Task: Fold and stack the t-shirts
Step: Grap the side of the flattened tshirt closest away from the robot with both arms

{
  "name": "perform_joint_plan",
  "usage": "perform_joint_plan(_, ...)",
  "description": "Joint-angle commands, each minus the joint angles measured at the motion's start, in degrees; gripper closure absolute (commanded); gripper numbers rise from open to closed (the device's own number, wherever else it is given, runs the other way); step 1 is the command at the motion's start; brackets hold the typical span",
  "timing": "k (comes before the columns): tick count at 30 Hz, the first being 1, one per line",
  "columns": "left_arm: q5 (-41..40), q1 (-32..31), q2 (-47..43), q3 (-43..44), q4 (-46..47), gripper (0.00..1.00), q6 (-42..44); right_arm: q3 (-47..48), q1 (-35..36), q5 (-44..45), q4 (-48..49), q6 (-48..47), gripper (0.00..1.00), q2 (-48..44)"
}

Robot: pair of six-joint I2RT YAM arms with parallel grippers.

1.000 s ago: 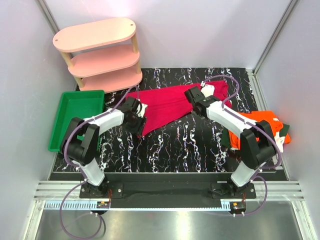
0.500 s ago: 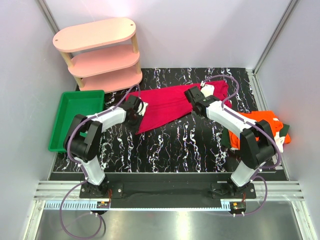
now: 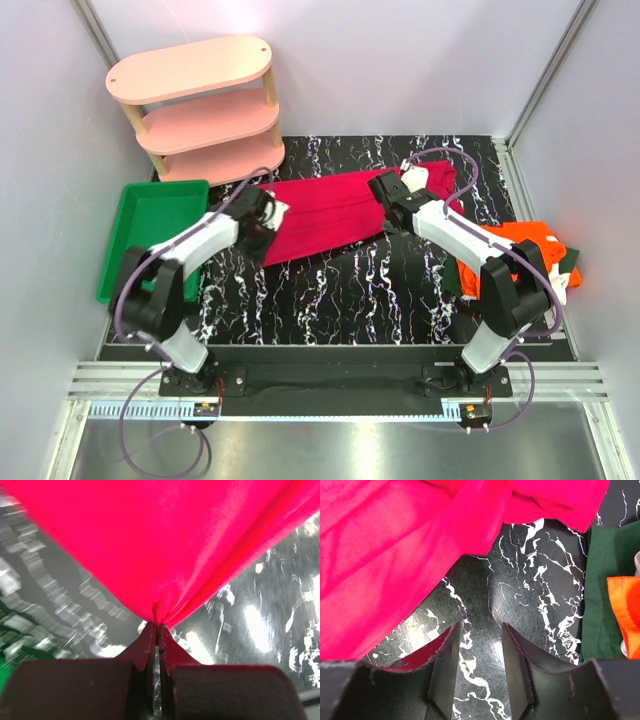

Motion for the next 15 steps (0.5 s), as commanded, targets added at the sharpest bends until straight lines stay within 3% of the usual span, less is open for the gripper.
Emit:
perform_joint_plan(1,0.9,2.86,-12.16,4.68,-8.27,1.0,5.15,-0.48,0.59,1.7,1.04,1.0,0.54,-1.67)
perform_joint_plan(9,3.1,4.97,-18.87,1.0,-12.67,1.0,7.97,-3.9,0.59,1.61,1.13,2.4,0.54,-3.52)
perform_joint_plan(15,2.84,11.37,-22.37,-2.69,-13.99,1.0,11.75,-7.15,0.59,1.96,1.3,2.93,0.55,-5.8)
